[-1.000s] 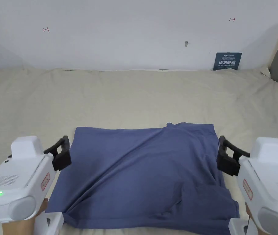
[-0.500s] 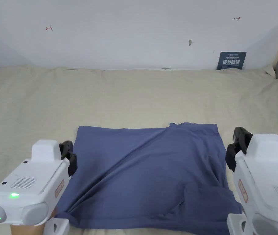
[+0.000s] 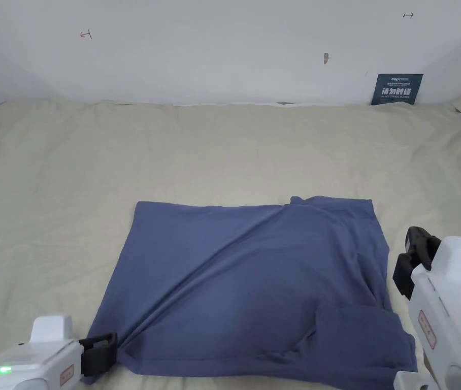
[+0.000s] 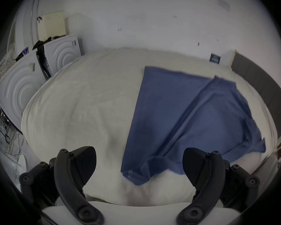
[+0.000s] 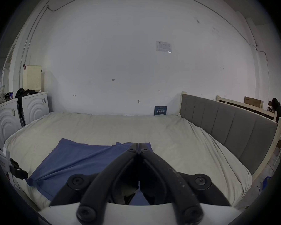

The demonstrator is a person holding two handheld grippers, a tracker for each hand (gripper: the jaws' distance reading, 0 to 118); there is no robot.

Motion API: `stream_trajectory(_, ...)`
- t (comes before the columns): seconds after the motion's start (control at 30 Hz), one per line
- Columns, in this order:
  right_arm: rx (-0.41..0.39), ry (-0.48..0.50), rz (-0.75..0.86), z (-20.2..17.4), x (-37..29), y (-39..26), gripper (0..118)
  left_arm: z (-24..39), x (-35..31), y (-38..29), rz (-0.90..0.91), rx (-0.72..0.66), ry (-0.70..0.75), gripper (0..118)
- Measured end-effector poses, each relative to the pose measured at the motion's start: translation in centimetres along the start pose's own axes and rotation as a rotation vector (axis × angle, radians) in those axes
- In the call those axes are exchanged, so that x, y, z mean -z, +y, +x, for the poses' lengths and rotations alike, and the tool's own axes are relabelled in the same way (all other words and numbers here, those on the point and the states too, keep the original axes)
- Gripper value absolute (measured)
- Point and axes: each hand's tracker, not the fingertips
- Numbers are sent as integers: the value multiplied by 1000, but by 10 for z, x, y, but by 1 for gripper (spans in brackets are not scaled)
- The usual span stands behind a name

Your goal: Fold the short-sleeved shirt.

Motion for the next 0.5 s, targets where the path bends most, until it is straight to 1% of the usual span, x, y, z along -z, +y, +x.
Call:
stream_trajectory(0.07, -2, 2, -18, 0, 3, -3, 1, 2, 13, -7, -26, 9, -14, 107)
stream_trajectory(0.1, 0, 3, -24, 0, 2, -5, 1, 4, 18, -11, -30, 16, -15, 99)
stream_trajectory(0.13, 1, 1, -31, 1, 2, -7, 1, 7, 24, -14, -46, 26, -13, 88)
stream_trajectory(0.17, 1, -2, -39, 1, 3, -9, 1, 10, 29, -16, -74, 39, -12, 73)
stream_trajectory(0.2, -1, -7, -49, 2, 3, -10, 1, 13, 33, -18, -86, 43, -19, 42)
stream_trajectory(0.23, -2, -14, -60, 4, 3, -12, 1, 15, 37, -20, -101, 43, -34, 22)
stream_trajectory(0.27, -3, -17, -70, 6, 3, -14, 1, 18, 38, -21, -111, 26, -82, 12)
stream_trajectory(0.3, -3, -19, -80, 8, 3, -15, 1, 20, 36, -21, -102, 25, -85, 9)
stream_trajectory(0.37, 2, -37, -100, 15, 2, -20, 2, 26, 30, -19, -80, 37, -56, 8)
stream_trajectory(0.4, 7, -47, -121, 20, 2, -24, 3, 25, 28, -18, -67, 41, -69, 8)
stream_trajectory(0.43, 18, -62, -154, 25, 4, -30, 12, 25, 23, -16, -58, 35, -73, 8)
stream_trajectory(0.47, 27, -81, -193, 30, 7, -39, 28, 23, 19, -14, -46, 21, -73, 8)
stream_trajectory(0.5, 36, -83, -235, 36, 9, -48, 56, 21, 16, -12, -31, 2, -77, 8)
